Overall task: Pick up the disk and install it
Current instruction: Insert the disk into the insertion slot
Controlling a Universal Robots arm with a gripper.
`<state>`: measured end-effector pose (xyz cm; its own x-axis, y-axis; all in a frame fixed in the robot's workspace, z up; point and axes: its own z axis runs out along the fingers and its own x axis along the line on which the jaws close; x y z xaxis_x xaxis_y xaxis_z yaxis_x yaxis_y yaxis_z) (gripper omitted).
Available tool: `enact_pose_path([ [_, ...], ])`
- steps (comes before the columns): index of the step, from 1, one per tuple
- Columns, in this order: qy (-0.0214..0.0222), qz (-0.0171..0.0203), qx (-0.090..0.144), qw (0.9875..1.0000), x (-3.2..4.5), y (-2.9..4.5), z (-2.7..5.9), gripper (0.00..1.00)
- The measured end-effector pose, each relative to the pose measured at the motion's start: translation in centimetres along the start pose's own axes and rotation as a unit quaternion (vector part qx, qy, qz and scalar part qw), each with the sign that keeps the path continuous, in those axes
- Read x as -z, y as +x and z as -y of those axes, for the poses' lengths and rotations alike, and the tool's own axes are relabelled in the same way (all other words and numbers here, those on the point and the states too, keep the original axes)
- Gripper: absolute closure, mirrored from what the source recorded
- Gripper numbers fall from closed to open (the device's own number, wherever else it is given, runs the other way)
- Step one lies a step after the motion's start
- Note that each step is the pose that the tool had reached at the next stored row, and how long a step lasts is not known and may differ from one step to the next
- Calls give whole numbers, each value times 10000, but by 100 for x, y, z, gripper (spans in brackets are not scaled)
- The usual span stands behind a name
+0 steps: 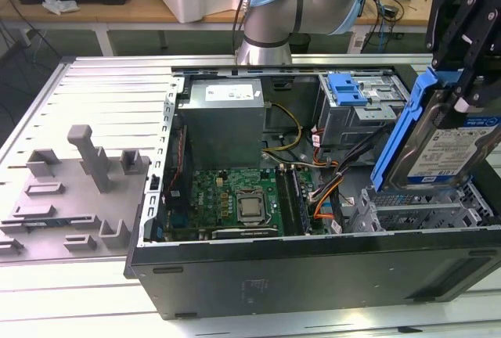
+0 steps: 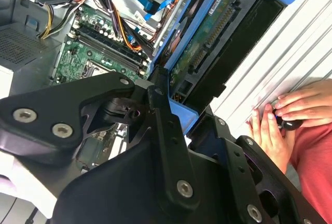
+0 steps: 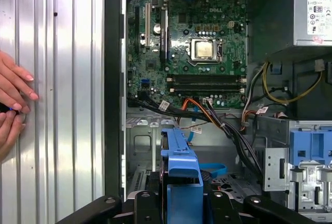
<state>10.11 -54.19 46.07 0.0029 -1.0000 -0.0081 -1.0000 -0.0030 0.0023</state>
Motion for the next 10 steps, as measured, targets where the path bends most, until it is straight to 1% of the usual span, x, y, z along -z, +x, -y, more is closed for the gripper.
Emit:
enact_pose_path([
  [10,0,0,0,10000,-16,20,0,63],
])
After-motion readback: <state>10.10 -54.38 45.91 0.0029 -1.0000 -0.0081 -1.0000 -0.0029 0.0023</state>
